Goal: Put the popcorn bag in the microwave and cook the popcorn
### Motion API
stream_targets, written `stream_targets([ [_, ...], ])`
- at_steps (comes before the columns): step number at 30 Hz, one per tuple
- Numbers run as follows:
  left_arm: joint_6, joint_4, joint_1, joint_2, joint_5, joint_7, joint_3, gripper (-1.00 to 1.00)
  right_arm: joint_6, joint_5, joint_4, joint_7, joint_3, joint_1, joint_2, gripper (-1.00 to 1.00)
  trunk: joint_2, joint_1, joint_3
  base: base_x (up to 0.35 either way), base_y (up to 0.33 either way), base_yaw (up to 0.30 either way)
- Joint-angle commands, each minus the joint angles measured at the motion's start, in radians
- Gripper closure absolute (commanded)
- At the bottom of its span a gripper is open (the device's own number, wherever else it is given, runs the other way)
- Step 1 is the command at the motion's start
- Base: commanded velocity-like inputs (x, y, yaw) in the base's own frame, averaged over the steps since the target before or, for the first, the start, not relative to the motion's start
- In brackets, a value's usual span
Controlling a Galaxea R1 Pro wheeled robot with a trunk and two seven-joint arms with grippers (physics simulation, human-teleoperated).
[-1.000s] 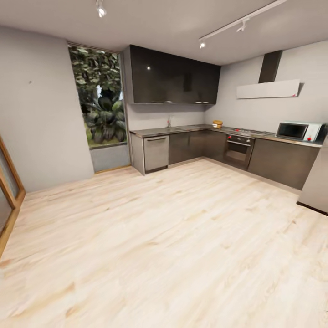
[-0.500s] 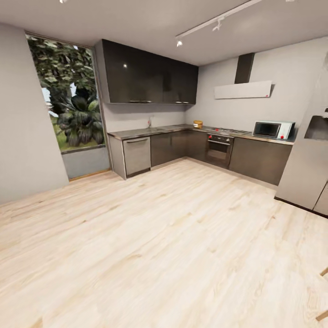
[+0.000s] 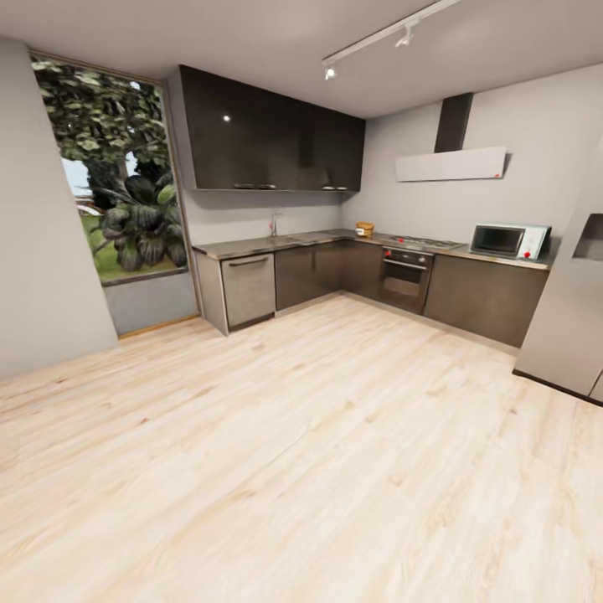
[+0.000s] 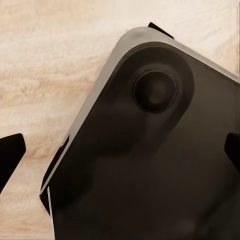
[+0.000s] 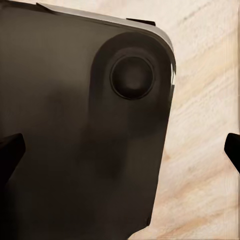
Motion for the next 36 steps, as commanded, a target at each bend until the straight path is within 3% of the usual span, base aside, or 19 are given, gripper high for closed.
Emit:
stream_targets([
  [1,-0.002,-0.001,0.000,0.000,-0.001,0.003,0.002,-1.00,-0.002,0.010,0.000,0.000,0.000,0.000,0.000,-1.00,0.000,0.001,-0.001,0.318,0.000,0.000],
  [16,-0.001,-0.001,0.000,0.000,-0.001,0.002,0.002,-1.00,-0.004,-0.004,0.000,0.000,-0.014,0.000,0.000,-1.00,0.000,0.001,-0.001,0.318,0.000,-0.187],
  [36,0.001,-0.002,0.000,0.001,-0.002,0.001,0.003,-1.00,-0.004,0.000,0.000,0.000,-0.009,0.000,0.005,-1.00,0.000,0.001,-0.001,0.318,0.000,-0.011],
])
